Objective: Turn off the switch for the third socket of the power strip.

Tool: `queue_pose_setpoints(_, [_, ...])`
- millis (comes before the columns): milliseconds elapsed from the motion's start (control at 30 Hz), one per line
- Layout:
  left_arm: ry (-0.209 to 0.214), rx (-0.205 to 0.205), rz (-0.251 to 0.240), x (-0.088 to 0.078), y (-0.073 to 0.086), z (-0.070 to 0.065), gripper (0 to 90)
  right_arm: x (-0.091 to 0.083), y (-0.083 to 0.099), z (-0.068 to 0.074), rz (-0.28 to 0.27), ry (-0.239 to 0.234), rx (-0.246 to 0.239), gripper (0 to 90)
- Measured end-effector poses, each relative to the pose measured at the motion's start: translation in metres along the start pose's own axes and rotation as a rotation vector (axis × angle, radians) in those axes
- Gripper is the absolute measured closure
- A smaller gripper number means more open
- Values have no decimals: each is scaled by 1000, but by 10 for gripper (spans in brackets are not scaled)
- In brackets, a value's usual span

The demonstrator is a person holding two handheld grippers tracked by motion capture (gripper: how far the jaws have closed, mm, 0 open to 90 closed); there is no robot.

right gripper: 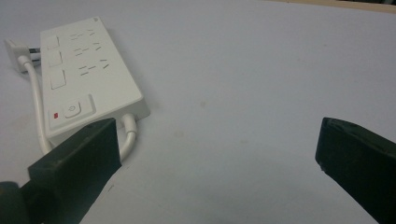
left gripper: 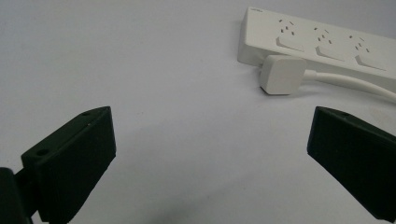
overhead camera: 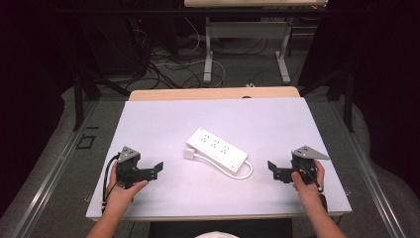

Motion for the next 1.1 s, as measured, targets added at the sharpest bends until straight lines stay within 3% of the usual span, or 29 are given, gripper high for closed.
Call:
queue_pose_setpoints(433, [3, 5, -5, -2, 1, -4, 12, -1, -1, 10, -6, -33, -27, 0])
queue_pose_setpoints(767, [40, 0, -11, -3, -2, -15, 12, 1, 2, 14, 5, -55, -26, 0])
queue_pose_setpoints(933, [58, 26, 9, -1, 0, -25, 12, 2, 2, 15, 5, -61, -30, 0])
queue_pose_setpoints(1100, [47, 58, 45, 2, 4, -32, 27, 3, 3, 16, 5, -61, -32, 0])
Point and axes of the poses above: each handheld gripper's, and its own axes: x roughly forward along the jaws, y roughly out of its underside, z roughly to its left, the point moved 8 cm from there along x, roughly forward along the jaws, and after that the axes turned 8 degrees about -x, right-handed, at the moved point
